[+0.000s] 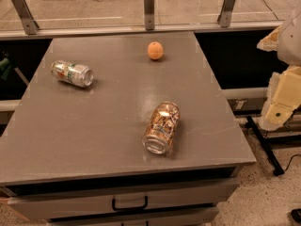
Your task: Place 7up can upright
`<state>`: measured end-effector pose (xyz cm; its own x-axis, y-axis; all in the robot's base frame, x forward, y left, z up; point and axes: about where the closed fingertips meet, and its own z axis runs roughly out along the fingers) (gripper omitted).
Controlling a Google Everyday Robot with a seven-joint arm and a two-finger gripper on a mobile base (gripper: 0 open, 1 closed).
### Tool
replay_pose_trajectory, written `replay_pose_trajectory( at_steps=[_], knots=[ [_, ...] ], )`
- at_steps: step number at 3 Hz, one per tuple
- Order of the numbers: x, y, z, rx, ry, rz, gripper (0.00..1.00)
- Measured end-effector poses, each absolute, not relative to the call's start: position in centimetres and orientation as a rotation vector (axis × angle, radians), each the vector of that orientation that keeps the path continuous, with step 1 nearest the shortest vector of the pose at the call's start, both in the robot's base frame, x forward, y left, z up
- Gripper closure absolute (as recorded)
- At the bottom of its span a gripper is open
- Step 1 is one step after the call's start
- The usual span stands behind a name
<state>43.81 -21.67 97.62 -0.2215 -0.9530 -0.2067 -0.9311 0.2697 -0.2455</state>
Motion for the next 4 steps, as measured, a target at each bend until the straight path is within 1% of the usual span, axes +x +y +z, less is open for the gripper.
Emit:
replay_pose_trajectory(
  at_steps=[2,3,4],
  knots=[
    [44.2,-21.0,98.1,-1.710,2.213,-0.074,0.00],
    [46.4,-15.2,99.0,-1.740,2.126,-0.029,0.00],
    [49.6,-5.8,100.3,-1.803,1.986,0.005,0.00]
  ],
)
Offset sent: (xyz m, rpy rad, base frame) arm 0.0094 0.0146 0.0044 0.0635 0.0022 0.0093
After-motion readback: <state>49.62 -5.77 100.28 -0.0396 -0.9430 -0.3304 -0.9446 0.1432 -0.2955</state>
